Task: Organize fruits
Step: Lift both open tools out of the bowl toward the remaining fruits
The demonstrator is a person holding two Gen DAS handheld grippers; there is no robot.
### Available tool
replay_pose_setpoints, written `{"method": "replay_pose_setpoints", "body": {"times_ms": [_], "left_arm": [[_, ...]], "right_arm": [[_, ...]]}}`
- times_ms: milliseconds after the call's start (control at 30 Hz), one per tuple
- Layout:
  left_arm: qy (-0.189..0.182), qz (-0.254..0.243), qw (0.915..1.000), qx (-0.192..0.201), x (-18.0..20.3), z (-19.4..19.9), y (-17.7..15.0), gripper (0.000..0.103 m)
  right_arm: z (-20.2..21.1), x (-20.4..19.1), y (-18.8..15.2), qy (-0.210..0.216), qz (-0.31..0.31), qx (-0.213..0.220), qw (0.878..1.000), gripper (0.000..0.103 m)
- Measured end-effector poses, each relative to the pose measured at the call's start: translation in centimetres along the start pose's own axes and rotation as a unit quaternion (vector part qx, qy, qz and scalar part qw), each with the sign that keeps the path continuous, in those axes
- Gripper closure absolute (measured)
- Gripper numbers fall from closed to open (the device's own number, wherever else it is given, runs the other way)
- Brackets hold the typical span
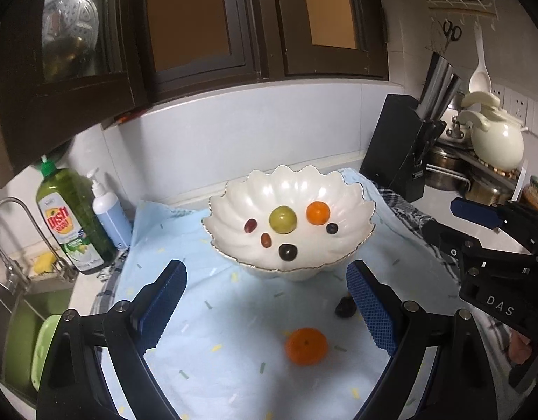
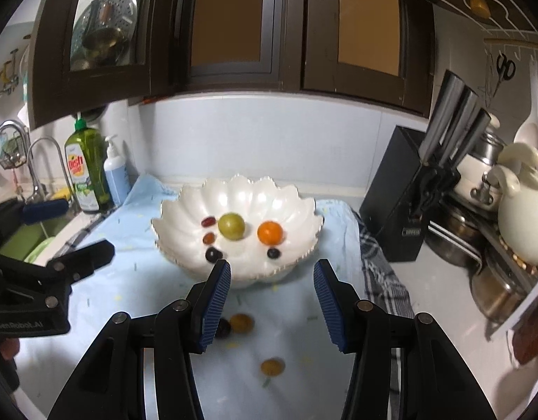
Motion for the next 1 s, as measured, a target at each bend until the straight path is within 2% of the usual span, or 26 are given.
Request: {"method": "replay_pose_setpoints", "body": {"times_ms": [300, 733, 1000], "left_arm": [[-0.003, -0.009, 0.9999, 0.003, 1.1, 1.3, -2.7, 0.009], [-0.019, -0.021, 0.9994, -0.022, 2.0, 0.8, -6.4, 0.009], [-0.036, -0.008, 0.9977, -0.056, 2.4, -1.1, -8.4, 0.010]], "right_arm": [[1.0, 0.0, -2.9, -0.003, 0.000, -0.017, 1.000, 0.052], [0.7, -0.8, -6.4, 0.007, 0.011, -0.059, 0.998, 0.052], [-0.2, -0.9, -7.8, 0.007, 0.013, -0.083, 0.996, 0.052]]}}
Point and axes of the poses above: each gripper's, at about its wrist camera, not at the fingertips, and z roughly against the way its jaws point, x to its right, y to its top, the point moved 3 cm from there along -z, roughly the way its jaws point, and after that the axes turned 4 degrees about x, right-handed, at the moved point
